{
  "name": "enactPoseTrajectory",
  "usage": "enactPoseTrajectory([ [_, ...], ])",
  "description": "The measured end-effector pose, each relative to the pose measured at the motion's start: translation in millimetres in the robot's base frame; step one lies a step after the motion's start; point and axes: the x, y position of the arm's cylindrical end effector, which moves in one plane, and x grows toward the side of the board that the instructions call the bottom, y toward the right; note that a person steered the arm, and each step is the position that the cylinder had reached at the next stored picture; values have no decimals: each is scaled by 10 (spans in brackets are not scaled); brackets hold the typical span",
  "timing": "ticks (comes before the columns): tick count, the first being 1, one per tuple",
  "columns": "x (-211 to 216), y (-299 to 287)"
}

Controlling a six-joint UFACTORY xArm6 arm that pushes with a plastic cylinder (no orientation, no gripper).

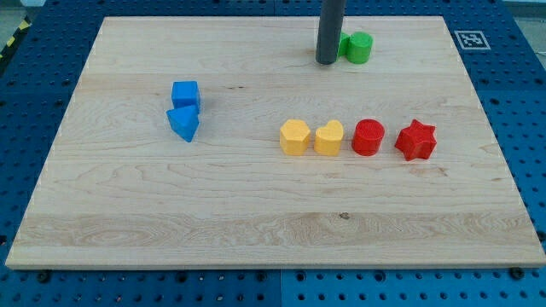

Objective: Slide the red star towards top center

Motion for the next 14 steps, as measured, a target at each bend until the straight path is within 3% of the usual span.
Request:
enactPoseTrajectory([
  [2,885,77],
  [4,1192,1376],
  [6,2196,1659],
  [10,2162,1478],
  [14,1724,846],
])
